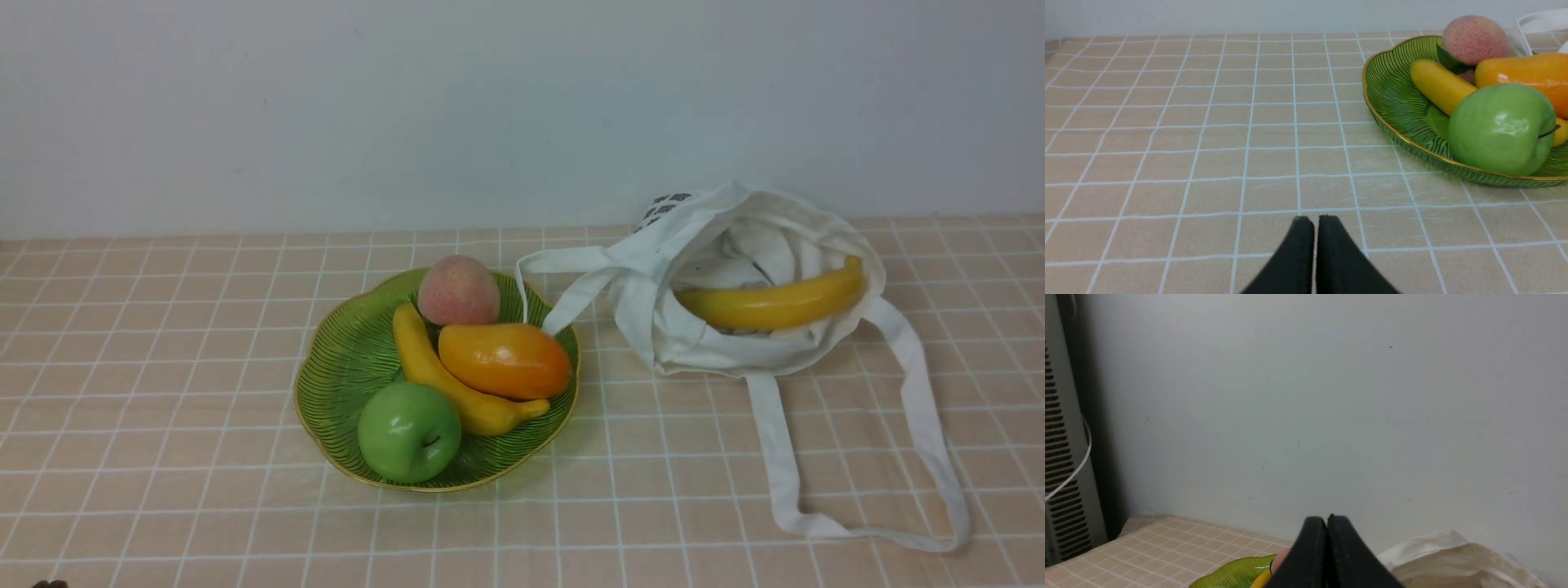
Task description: Take the fruit out of the bag on the brown coffee tablecloth and place them on the plate.
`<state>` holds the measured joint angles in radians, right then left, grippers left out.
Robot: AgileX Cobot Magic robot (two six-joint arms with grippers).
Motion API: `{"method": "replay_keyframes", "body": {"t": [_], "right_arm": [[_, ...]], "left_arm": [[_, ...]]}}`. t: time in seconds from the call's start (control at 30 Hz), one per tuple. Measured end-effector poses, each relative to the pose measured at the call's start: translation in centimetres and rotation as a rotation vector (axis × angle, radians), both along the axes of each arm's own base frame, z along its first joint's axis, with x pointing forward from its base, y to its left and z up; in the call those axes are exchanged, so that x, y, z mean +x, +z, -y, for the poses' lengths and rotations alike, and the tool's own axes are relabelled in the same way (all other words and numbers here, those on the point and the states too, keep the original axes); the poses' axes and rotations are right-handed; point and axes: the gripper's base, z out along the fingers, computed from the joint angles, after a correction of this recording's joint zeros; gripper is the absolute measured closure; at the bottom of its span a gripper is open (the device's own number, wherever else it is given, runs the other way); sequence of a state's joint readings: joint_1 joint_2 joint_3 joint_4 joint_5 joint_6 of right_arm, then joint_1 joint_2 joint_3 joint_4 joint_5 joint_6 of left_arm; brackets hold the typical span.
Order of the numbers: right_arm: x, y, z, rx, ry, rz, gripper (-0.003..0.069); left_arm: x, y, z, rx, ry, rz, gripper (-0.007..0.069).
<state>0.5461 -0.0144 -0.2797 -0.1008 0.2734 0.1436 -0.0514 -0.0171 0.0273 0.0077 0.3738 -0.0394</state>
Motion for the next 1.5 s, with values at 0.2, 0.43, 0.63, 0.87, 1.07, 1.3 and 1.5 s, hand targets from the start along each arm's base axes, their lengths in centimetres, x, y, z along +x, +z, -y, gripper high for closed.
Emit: {"method": "replay_keyframes", "body": {"t": [0.2, 0.43, 0.63, 0.87, 1.07, 1.3, 1.5], "right_arm": [[0.0, -0.1, 0.0, -0.028, -0.015, -0.001, 0.0673], [1.4, -3.4, 0.7, -0.104, -0.325, -0.116, 0.0673], [2.6, -8.8, 1.5, -0.158, -0.513, -0.281, 0.0673], [2.7, -10.8, 1.6, -0.177, -0.528, -0.366, 0.0673], [2.7, -10.8, 1.6, -0.178, -0.528, -0.367, 0.0673], [2.7, -10.8, 1.6, -0.178, -0.528, -0.368, 0.0673], [2.7, -10.8, 1.6, -0.178, -0.528, -0.368, 0.0673]], "left_arm": [[0.0, 0.0, 0.0, 0.000, 0.000, 0.000, 0.0632], [0.0, 0.0, 0.0, 0.000, 0.000, 0.000, 0.0632], [0.0, 0.0, 0.0, 0.000, 0.000, 0.000, 0.0632], [0.0, 0.0, 0.0, 0.000, 0.000, 0.000, 0.0632], [0.0, 0.0, 0.0, 0.000, 0.000, 0.000, 0.0632], [0.0, 0.0, 0.0, 0.000, 0.000, 0.000, 0.0632], [0.0, 0.0, 0.0, 0.000, 0.000, 0.000, 0.0632]]}}
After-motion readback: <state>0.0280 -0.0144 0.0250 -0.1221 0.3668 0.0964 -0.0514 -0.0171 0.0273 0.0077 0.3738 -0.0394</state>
